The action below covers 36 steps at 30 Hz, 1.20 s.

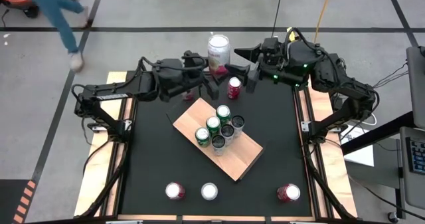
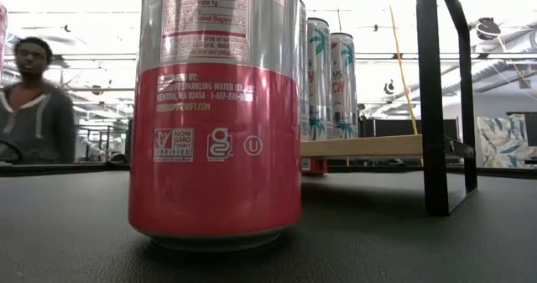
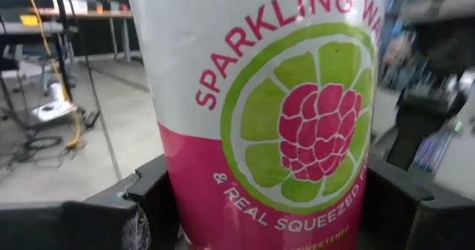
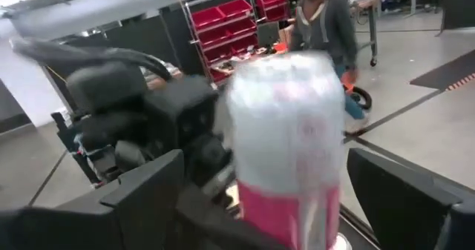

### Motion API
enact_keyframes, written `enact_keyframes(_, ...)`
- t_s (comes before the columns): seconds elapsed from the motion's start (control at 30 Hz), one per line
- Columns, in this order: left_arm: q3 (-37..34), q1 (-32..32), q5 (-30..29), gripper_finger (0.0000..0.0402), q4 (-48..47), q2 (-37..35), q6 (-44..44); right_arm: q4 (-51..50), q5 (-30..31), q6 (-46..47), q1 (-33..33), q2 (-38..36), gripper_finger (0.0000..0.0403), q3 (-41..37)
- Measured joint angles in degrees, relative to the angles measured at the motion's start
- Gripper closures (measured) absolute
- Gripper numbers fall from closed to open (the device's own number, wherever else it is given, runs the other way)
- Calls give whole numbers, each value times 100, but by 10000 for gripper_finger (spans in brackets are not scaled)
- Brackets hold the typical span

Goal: Place canned beverage on shelf
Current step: Put the top right white and pink soda can on the shelf

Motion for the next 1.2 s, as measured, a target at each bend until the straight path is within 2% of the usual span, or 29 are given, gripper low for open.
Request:
enact_keyframes(0.17,2,-6,13,111,449,-5,3,-151,5,-120,-5,48,45,4)
enact_keyframes(0.4,2,-15,21,111,435,133,269,-199,13,-136,-31,208,45,0)
enact_keyframes(0.77,4,-27,399,111,456,192,344,-495,-11,-15,-93,313,50,0)
enact_keyframes(1.2,4,-22,487,111,419,190,339,-443,-120,-125,-93,371,113,0)
